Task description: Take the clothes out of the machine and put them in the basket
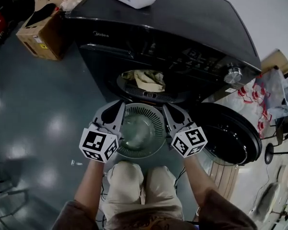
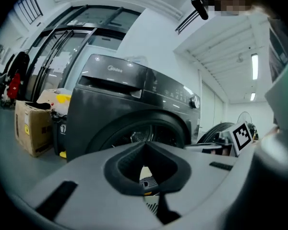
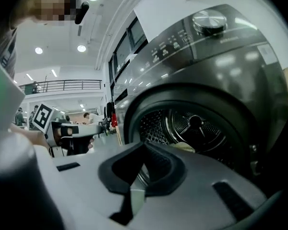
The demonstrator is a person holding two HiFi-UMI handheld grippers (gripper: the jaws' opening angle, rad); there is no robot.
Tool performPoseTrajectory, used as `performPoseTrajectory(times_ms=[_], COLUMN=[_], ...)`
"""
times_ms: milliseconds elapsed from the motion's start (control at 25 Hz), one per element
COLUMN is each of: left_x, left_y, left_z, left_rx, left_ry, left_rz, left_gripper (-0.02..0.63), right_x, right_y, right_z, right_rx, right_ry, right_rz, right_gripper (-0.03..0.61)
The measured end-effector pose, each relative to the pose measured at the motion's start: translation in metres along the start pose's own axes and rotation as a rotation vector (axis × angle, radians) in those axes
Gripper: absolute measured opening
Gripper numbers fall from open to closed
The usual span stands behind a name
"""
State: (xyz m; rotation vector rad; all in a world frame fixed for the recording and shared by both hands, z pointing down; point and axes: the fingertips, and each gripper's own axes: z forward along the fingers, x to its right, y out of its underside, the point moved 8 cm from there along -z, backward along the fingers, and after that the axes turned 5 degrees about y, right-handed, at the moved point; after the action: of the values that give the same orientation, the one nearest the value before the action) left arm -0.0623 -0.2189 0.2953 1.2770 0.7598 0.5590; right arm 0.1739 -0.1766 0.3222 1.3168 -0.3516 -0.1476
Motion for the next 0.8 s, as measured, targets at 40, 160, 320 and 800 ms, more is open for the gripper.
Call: performPoseTrajectory(times_ms=[40,160,320,800], left_x=[-0.002,-0.003,-0.003,0.029], left_y=[0.008,0.033,0.066,0.105], left_z=[0.004,0.012,0.014,-0.011], left_rx=[0.008,0.029,0.038,0.062], left_ry=[0.002,0.006,-0.004,-0.056], left_rz=[0.007,0.020,0.031,0.048], left_gripper=[0.003,0.003,0.003,0.003], right_x=[0.004,0.012,0.019,0.017], right_y=[0.009,0.035,0.064,0.092], right_z=[0.003,0.008,0.010,-0.005], right_rx=[0.011,0.037,0.064,0.112], right_ry=[0.000,-0.001,-0.004,-0.049], right_rz=[-0.006,-0.024,-0.046,-0.074], right_gripper=[-0.003,-0.003,-0.003,-0.002])
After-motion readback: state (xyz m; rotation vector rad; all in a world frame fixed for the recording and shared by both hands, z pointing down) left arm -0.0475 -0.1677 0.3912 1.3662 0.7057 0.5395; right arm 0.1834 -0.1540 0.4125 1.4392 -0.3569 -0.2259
